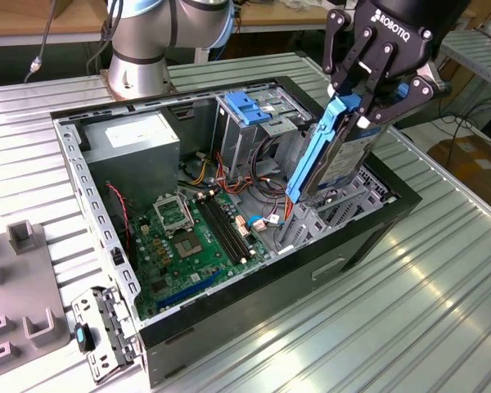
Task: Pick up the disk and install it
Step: 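Insert the disk into the insertion slot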
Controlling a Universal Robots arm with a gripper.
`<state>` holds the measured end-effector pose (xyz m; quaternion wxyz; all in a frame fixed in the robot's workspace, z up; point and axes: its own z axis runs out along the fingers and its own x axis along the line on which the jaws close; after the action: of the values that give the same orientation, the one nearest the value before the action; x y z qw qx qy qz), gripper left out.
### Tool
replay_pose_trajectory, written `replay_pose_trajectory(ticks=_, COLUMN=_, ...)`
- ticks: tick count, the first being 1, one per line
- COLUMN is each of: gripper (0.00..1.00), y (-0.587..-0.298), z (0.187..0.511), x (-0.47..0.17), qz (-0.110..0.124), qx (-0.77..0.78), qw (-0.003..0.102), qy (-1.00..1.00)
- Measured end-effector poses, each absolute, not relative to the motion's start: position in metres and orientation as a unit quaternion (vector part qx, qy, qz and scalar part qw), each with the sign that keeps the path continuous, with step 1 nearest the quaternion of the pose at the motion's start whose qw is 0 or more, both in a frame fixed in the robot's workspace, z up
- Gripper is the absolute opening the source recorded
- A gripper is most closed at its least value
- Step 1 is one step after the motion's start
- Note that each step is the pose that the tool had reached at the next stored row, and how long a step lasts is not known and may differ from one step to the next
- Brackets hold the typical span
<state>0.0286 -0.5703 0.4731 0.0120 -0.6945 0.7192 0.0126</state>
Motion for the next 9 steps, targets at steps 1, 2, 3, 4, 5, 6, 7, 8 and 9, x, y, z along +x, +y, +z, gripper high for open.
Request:
replay_pose_trajectory(ticks=1, gripper=0.37, y=-0.570, z=0.473, x=0.031, qz=0.013, qx=-0.695, qw=0.012, qy=0.719)
replay_pose_trajectory(ticks=2, gripper=0.37, y=-0.571, z=0.472, x=0.032, qz=0.013, qx=-0.695, qw=0.012, qy=0.719)
replay_pose_trajectory(ticks=3, gripper=0.37, y=-0.571, z=0.472, x=0.034, qz=0.012, qx=-0.695, qw=0.012, qy=0.719)
replay_pose_trajectory(ticks=4, gripper=0.37, y=-0.571, z=0.472, x=0.037, qz=0.012, qx=-0.695, qw=0.012, qy=0.719)
replay_pose_trajectory(ticks=5, gripper=0.37, y=-0.571, z=0.471, x=0.039, qz=0.012, qx=-0.695, qw=0.012, qy=0.719)
replay_pose_trajectory(ticks=6, gripper=0.37, y=-0.571, z=0.471, x=0.041, qz=0.012, qx=-0.695, qw=0.012, qy=0.719)
replay_pose_trajectory(ticks=7, gripper=0.37, y=-0.571, z=0.471, x=0.043, qz=0.012, qx=-0.695, qw=0.012, qy=0.719)
replay_pose_trajectory(ticks=8, gripper=0.37, y=-0.571, z=0.471, x=0.046, qz=0.012, qx=-0.695, qw=0.012, qy=0.719)
replay_pose_trajectory(ticks=9, gripper=0.37, y=-0.571, z=0.470, x=0.048, qz=0.012, qx=-0.695, qw=0.012, qy=0.719)
